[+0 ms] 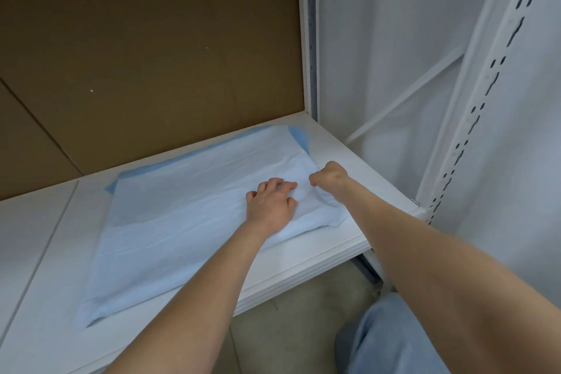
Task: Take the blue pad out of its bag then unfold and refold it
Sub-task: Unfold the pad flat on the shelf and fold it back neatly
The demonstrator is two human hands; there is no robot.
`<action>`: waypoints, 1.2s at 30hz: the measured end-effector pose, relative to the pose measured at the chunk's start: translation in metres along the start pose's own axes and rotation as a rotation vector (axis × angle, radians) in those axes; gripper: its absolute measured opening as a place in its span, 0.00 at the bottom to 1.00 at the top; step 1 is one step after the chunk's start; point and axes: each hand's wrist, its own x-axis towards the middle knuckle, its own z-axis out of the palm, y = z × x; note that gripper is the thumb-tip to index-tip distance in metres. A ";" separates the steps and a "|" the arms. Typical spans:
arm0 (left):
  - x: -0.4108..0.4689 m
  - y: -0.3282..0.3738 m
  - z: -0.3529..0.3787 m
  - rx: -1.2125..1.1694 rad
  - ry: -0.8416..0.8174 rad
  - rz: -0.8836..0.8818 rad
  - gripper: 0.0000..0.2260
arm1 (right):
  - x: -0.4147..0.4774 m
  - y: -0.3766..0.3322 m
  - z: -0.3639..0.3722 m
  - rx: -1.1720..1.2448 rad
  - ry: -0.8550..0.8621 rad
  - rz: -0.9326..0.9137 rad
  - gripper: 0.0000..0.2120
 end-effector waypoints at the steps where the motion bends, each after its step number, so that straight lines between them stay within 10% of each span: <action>1: 0.000 -0.001 0.000 -0.003 0.007 0.002 0.20 | 0.000 -0.001 -0.001 0.016 -0.017 0.002 0.13; 11: 0.004 -0.002 0.007 -0.009 -0.012 -0.008 0.20 | 0.010 0.011 0.001 0.225 -0.054 0.091 0.22; 17: 0.001 -0.001 0.005 0.013 -0.049 -0.004 0.20 | 0.003 0.006 -0.004 0.063 0.046 0.002 0.08; 36: -0.041 0.023 0.006 -0.023 0.117 0.261 0.11 | -0.048 0.031 -0.018 -0.257 0.078 -0.003 0.21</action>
